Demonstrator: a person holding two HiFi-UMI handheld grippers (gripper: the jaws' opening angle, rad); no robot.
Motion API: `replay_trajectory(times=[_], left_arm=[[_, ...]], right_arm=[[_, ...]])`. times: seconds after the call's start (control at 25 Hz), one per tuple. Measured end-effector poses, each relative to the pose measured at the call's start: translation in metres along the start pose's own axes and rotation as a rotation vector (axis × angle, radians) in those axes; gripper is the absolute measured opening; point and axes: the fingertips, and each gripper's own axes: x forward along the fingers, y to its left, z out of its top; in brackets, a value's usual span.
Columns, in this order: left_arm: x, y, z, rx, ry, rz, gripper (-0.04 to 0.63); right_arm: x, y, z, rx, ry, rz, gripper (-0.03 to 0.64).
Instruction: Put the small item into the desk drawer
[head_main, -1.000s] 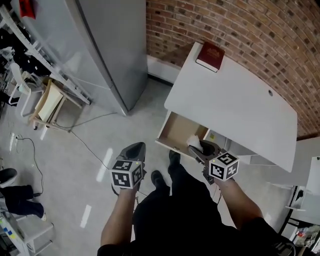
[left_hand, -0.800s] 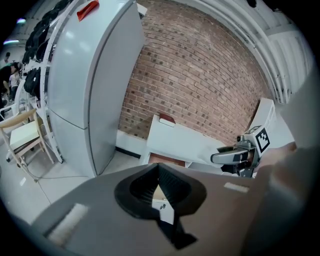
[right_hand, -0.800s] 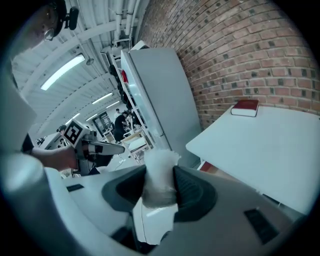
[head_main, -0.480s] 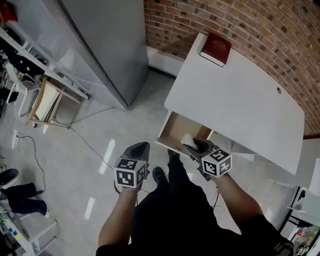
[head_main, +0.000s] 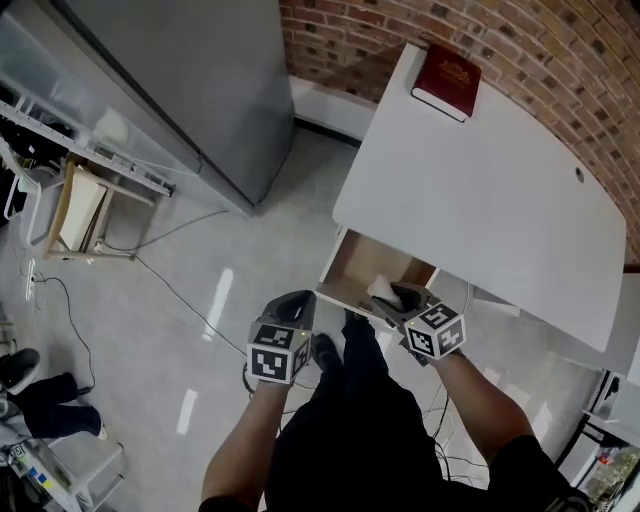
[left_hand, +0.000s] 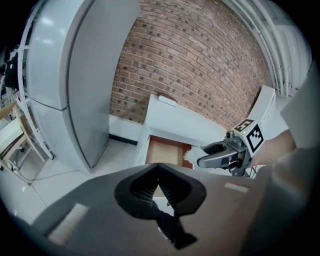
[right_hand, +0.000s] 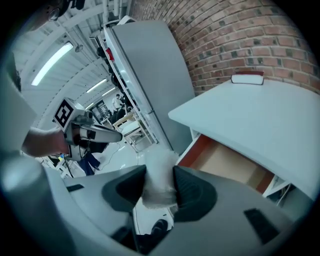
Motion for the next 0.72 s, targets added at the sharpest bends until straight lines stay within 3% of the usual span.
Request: replay_trajectory(times=[0.72], left_arm=[[0.077, 0.033, -0.051, -0.032, 0.106, 0.013, 0.012]], right_arm=[[0.102, -0.063, -0.083, 0.007, 0.203, 0.003, 0.163]])
